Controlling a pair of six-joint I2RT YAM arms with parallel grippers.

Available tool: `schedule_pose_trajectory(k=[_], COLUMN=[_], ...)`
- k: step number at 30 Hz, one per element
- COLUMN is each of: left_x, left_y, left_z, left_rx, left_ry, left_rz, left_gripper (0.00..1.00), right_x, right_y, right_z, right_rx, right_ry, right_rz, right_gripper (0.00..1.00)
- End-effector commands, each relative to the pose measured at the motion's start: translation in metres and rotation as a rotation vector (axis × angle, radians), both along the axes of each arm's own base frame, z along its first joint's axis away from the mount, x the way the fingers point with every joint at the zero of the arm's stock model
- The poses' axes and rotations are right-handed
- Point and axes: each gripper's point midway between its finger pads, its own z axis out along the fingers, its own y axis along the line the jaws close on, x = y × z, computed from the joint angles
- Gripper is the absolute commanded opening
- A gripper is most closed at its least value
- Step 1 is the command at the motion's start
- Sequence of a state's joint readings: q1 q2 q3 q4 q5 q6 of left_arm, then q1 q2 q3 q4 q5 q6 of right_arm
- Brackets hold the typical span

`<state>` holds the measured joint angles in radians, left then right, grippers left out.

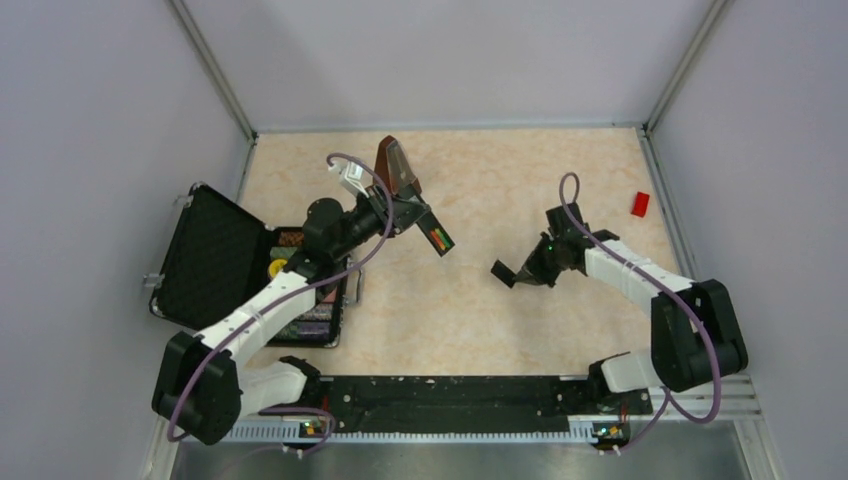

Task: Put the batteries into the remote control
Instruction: Place the battery cover at the center of the board, then pick up the battery cover at the center of the board.

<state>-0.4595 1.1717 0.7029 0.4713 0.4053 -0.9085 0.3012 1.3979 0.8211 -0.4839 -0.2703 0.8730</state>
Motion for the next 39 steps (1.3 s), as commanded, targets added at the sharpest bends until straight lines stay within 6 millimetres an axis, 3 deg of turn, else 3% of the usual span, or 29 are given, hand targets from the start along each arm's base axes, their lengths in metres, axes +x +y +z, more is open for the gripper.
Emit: schedule_pose_trajectory(k=[1, 2, 6, 10, 12, 15, 22, 26, 31, 39], left_x=[0.002, 0.002, -0.001, -0.003, -0.003, -0.001, 0.003, 0.001, -0.002, 0.0], left_y=[0.01, 0.011, 0.015, 0.02, 0.023, 0.03, 0.057, 0.068, 0.073, 0.076], left_z=[0.008, 0.008, 0.005, 0.002, 0.003, 0.003, 0.002, 0.002, 0.002, 0.001], left_rx=[-0.01, -0.01, -0.008, 0.005, 0.019, 0.042, 0.096, 0.098, 0.105, 0.112], left_ry=[-0.028, -0.026, -0.021, -0.021, -0.026, -0.031, -0.038, -0.049, -0.056, -0.056], left_rz=[0.068, 0.073, 0.084, 0.106, 0.121, 0.158, 0.305, 0.356, 0.37, 0.387], left_gripper=[0.0, 0.0, 0.0, 0.0, 0.0, 0.0, 0.0, 0.0, 0.0, 0.0], right_x=[0.005, 0.005, 0.013, 0.019, 0.023, 0.014, -0.007, -0.008, -0.005, -0.007], right_y=[-0.02, -0.023, -0.039, -0.039, -0.022, -0.002, 0.021, 0.017, 0.01, 0.004], right_z=[-0.013, -0.013, 0.001, 0.023, 0.032, 0.031, 0.008, -0.016, -0.03, -0.049], right_rx=[-0.043, -0.058, -0.165, -0.219, -0.201, -0.264, -0.425, -0.495, -0.572, -0.635], right_ry=[0.034, 0.036, -0.026, -0.147, -0.247, -0.33, -0.346, -0.26, -0.233, -0.185], right_rz=[-0.346, -0.366, -0.369, -0.203, 0.006, 0.316, 0.816, 0.896, 0.942, 0.974], right_gripper=[0.0, 0.0, 0.36, 0.49, 0.49, 0.47, 0.46, 0.42, 0.32, 0.31])
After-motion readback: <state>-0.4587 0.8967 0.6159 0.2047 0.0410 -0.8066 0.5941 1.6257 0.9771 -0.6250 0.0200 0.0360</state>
